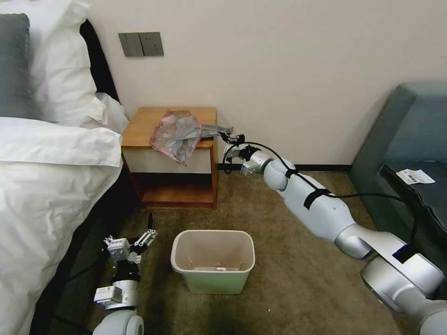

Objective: Pick up the garbage bag from the table and place it over the trash can.

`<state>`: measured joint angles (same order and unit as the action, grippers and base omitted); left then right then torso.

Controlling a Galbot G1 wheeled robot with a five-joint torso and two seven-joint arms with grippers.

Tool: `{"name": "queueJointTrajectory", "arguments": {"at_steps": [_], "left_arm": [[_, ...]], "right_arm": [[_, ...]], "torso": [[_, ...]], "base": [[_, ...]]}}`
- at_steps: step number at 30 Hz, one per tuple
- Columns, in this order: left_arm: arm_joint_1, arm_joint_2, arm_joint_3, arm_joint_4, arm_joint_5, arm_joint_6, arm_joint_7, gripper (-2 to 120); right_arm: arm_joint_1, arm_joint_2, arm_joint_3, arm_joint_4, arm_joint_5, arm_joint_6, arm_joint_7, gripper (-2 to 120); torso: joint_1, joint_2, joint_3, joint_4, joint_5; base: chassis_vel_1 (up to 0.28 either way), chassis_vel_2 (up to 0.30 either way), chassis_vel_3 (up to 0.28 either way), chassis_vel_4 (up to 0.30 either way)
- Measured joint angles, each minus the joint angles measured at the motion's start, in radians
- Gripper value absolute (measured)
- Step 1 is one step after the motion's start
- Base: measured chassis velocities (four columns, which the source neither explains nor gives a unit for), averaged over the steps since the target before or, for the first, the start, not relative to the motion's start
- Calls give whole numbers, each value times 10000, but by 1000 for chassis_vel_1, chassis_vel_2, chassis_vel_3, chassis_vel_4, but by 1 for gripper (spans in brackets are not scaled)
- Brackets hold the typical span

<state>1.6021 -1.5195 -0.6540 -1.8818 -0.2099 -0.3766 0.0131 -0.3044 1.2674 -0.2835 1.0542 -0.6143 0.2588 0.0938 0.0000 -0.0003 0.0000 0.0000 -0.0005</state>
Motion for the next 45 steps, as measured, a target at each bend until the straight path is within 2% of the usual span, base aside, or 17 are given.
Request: {"name": "queueJointTrajectory", "arguments": {"at_steps": [5, 6, 9, 10, 12, 13, 16, 19, 24, 30, 37, 45], "left_arm": [[-454, 231, 39, 687, 35, -15, -151, 100], [-454, 231, 39, 687, 35, -15, -151, 100], [-896, 214, 149, 1014, 156, 158, -255, 100], [-896, 214, 149, 1014, 156, 158, -255, 100], [-1081, 156, 194, 1143, 232, 246, -288, 100], [-1081, 156, 194, 1143, 232, 246, -288, 100], [-1266, 136, 213, 1376, 273, 285, -359, 100], [-1325, 168, 198, 1412, 266, 307, -431, 100], [-1318, 209, 101, 1302, 190, 347, -505, 100], [-1148, 222, 37, 1172, 134, 365, -601, 100], [-1109, 219, 24, 1045, 125, 365, -787, 100], [-1164, 172, -405, 423, -162, 756, -1056, 100]], "right_arm": [[-1406, -376, 686, 1594, 96, -189, 95, 0], [-1406, -376, 686, 1594, 96, -189, 95, 0], [-2529, -868, 1179, 2806, 96, -91, 186, 0], [-2529, -868, 1179, 2806, 96, -91, 186, 0], [-3375, -1187, 1402, 3885, 121, -57, 229, 0], [-3375, -1187, 1402, 3885, 121, -57, 229, 0], [-4644, -1376, 1527, 5211, 161, -92, 318, 0], [-5142, -1407, 1493, 5735, 145, -131, 358, 0], [-5672, -1476, 1420, 6322, 64, -226, 365, 0], [-7033, -1581, 1454, 6893, -157, -326, 368, 0], [-7874, -1780, 1504, 6931, -606, -118, 368, 0], [-8420, -2126, 1858, 6937, -747, 172, 314, 0]], "torso": [[-1, 0, 0, 2, 4], [-1, 0, 0, 2, 4], [-1, 0, 0, -4, 3], [-1, 0, 0, -4, 3], [0, 1, -1, -3, 1], [0, 1, -1, -3, 1], [0, 1, -1, -2, 3], [0, 1, -1, -2, 2], [0, 2, -1, 1, 2], [-1, 2, -1, 0, 1], [-1, 2, -1, -1, 2], [-1, 2, 0, -1, 2]], "base": [[0, 0, 0, 0], [0, 0, 0, 0], [0, 0, 0, 0], [0, 0, 0, 0], [0, 0, 0, 0], [0, 0, 0, 0], [0, 0, 0, 0], [0, 0, 0, 0], [0, 0, 0, 0], [0, 0, 0, 0], [0, 0, 0, 0], [0, 0, 0, 0]]}}
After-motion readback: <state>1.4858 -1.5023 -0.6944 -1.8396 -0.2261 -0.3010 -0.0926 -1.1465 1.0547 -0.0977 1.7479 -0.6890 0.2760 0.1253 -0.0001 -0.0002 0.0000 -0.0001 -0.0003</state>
